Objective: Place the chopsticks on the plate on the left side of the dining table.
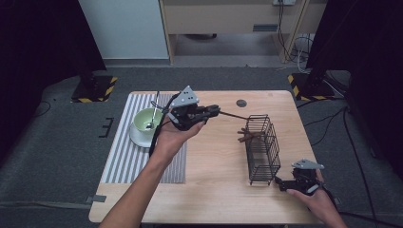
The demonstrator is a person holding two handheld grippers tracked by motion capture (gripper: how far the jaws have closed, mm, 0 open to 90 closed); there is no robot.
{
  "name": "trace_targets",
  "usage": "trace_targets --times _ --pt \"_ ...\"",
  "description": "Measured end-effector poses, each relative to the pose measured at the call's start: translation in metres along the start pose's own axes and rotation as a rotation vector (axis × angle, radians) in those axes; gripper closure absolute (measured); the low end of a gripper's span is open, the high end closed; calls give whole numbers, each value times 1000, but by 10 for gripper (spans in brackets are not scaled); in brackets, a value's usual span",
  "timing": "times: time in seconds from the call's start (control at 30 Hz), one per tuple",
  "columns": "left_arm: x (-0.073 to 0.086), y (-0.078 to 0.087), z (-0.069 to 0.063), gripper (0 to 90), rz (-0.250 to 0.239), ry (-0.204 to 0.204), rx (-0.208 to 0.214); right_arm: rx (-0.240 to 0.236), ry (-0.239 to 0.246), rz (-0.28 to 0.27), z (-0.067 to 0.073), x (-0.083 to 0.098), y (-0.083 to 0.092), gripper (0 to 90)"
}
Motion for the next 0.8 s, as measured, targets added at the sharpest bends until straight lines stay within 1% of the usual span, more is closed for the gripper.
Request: trace_targets --times 0.13,0.23,0.37,0.5,0.7,0.8 --pt "-5 12 2 831 -16 -5 -17 1 0 0 0 0 0 4" --pt "-6 21 7 831 -28 -3 -39 1 1 0 0 0 0 4" --pt "-2 33 20 831 -35 11 -88 1 0 0 0 0 0 4" --pt "6 43 36 831 -23 21 -142 1 -1 0 0 0 0 4" --pt "19 50 55 831 10 24 -204 1 -1 0 0 0 0 4" --pt "25 53 63 831 12 35 -226 1 -1 0 0 0 0 4"
Point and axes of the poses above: each handheld gripper's, and its own axes: y roughly backward along the jaws, x roughly out of its underside, z roughly to its left, the point moved 7 cm from there along -y, roughly forward along the jaws, and after that the axes turned 7 degrees about z, right-handed, at the moved point
